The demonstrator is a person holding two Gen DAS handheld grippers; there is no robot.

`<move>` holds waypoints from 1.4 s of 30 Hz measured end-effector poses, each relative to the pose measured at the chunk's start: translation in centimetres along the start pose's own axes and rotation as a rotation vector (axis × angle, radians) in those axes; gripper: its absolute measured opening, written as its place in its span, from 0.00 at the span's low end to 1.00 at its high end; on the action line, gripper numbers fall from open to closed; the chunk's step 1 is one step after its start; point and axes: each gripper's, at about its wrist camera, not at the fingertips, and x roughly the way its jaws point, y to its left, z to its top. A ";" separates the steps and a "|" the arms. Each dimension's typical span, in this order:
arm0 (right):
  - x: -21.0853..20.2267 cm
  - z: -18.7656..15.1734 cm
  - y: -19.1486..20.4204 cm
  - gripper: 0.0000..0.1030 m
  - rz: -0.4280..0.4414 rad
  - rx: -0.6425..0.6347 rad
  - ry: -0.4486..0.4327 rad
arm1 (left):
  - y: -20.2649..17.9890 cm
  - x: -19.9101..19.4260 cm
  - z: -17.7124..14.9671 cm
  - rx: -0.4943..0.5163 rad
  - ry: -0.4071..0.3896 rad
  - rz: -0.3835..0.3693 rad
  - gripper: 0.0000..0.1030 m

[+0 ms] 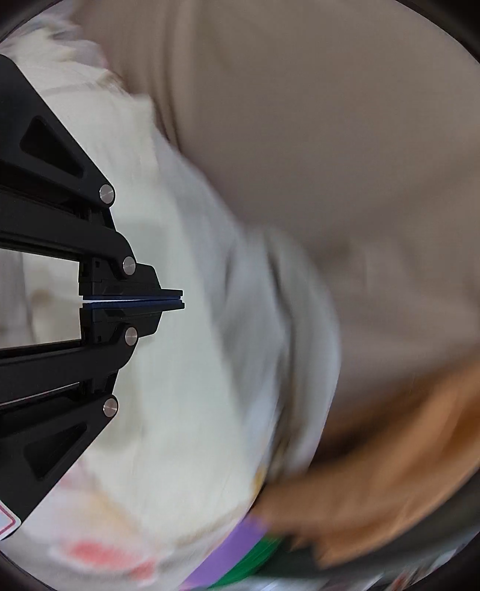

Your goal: Fold large clothes

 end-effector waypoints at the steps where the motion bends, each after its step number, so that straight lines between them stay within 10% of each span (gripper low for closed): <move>1: 0.4 -0.4 4.8 0.02 0.089 -0.064 0.010 | 0.3 -0.1 0.3 -0.011 -0.008 0.004 0.95; 5: 2.1 -4.4 16.7 0.01 0.221 -0.256 0.088 | 1.4 -1.2 0.7 -0.040 -0.033 0.001 0.95; 8: 4.0 -7.2 16.7 0.29 0.119 -0.295 0.133 | 2.5 -1.8 0.1 -0.041 -0.040 0.012 0.95; 18: -3.2 -8.5 -17.4 0.48 -0.461 0.233 0.158 | 2.5 0.4 -1.4 -0.040 0.001 0.002 0.95; 26: -3.3 -5.9 -24.5 0.41 -0.399 0.418 0.091 | -1.6 -0.1 -1.0 -0.008 0.006 -0.072 0.95; 29: -1.8 -3.8 -21.1 0.12 -0.370 0.371 0.052 | -1.4 -0.7 -0.8 0.012 -0.006 -0.047 0.95; 36: 0.7 -0.4 0.6 0.07 -0.041 0.001 -0.014 | 0.5 -0.6 0.3 -0.022 -0.022 0.001 0.95; 42: 4.3 -8.5 24.1 0.08 0.286 -0.344 0.147 | 0.0 -0.2 1.9 -0.062 -0.033 -0.077 0.95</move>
